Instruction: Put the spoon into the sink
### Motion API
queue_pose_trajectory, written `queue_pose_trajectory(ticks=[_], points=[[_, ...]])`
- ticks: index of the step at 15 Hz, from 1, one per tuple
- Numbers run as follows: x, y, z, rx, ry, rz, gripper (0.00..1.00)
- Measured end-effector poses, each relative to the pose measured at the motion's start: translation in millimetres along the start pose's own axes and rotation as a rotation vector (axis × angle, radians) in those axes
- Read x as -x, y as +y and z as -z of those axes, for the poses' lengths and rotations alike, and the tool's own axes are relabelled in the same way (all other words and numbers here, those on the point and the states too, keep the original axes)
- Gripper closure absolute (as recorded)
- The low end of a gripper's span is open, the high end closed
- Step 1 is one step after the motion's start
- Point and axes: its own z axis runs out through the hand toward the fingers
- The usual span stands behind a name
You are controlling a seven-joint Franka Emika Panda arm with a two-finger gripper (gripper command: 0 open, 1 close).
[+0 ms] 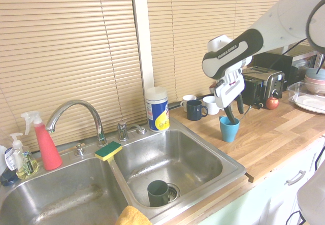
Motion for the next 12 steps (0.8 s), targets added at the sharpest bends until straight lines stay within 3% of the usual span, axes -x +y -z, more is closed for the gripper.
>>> queue_pose_trajectory(ticks=[12], points=[[7.9,2.1,-17.4,0.081,-0.101,0.025,1.00]])
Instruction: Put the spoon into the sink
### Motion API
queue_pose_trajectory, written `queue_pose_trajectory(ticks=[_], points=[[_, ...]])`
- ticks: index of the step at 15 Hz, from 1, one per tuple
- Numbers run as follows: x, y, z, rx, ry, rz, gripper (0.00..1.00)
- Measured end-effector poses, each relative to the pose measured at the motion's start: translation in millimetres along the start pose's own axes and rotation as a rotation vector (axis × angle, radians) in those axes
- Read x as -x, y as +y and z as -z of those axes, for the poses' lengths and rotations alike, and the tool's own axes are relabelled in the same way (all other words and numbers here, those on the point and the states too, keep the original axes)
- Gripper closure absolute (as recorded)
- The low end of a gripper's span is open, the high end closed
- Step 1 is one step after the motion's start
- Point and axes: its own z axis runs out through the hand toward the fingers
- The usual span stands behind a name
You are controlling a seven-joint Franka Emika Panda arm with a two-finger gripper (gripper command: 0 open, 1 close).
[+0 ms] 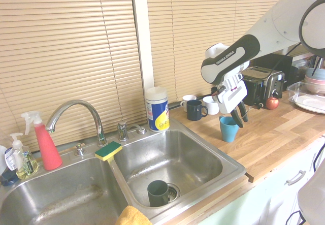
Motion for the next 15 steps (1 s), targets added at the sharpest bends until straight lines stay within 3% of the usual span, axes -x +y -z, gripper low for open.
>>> queue_pose_trajectory(ticks=[15], points=[[-10.9,-0.3,2.0,-0.006,0.013,-0.006,1.00]])
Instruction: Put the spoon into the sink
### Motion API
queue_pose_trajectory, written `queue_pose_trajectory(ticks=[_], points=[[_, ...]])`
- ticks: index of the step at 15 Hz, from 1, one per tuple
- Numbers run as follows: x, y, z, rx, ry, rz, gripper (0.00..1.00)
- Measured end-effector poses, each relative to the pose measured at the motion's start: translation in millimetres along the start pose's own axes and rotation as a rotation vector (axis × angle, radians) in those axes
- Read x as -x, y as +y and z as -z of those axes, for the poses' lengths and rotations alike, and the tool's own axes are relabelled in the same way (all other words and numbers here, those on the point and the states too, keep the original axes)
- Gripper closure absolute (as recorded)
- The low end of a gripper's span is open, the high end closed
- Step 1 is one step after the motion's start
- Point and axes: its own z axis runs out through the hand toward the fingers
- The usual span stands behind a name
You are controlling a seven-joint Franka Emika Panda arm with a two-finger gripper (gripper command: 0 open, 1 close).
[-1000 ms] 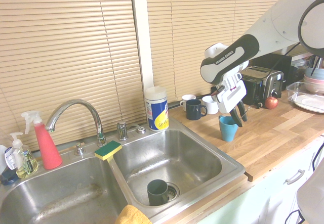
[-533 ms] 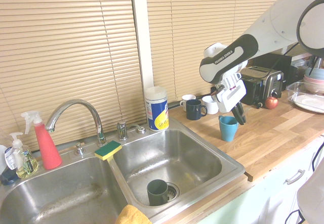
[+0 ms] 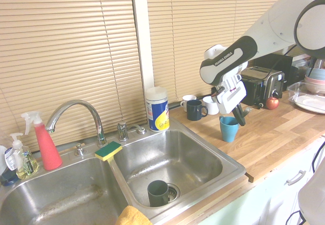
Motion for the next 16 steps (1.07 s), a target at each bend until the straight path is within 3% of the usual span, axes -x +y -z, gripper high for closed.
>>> queue_pose_trajectory(ticks=[9,16], points=[[25.0,33.9,82.0,-0.050,0.148,-0.028,1.00],[80.3,-59.1,175.7,0.007,0.251,0.086,1.00]])
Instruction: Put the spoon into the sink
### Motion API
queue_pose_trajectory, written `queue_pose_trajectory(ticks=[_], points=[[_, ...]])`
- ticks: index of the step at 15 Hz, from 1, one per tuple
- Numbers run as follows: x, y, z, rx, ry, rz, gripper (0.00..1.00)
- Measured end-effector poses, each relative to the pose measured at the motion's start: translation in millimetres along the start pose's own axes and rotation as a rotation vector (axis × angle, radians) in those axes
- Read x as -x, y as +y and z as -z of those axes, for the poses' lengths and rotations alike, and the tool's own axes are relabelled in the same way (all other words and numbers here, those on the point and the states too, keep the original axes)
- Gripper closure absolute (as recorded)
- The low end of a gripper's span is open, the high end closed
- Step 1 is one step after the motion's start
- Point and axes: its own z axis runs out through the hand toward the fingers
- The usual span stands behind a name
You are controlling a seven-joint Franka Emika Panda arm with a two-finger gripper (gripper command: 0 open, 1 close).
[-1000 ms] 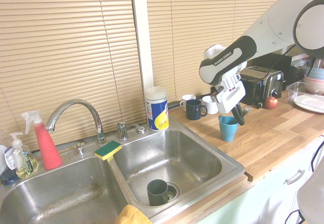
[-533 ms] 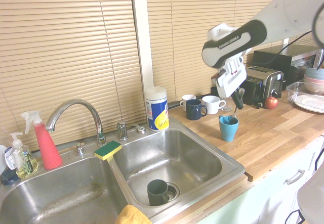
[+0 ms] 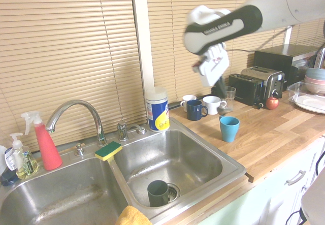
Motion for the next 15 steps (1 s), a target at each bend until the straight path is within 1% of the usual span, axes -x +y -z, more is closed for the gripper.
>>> queue_pose_trajectory(ticks=[2,3,5,8,10,12,15], points=[[13.3,-37.3,26.9,0.023,0.027,0.037,1.00],[16.7,-59.1,32.0,0.038,0.032,0.055,1.00],[18.0,-114.1,22.2,0.077,0.020,0.096,1.00],[16.0,-197.2,-17.3,0.137,-0.026,0.161,1.00],[11.1,-234.9,-44.6,0.160,-0.061,0.186,1.00],[2.9,-252.6,-76.3,0.177,-0.111,0.200,1.00],[-8.5,-260.3,-122.7,0.191,-0.181,0.196,1.00]])
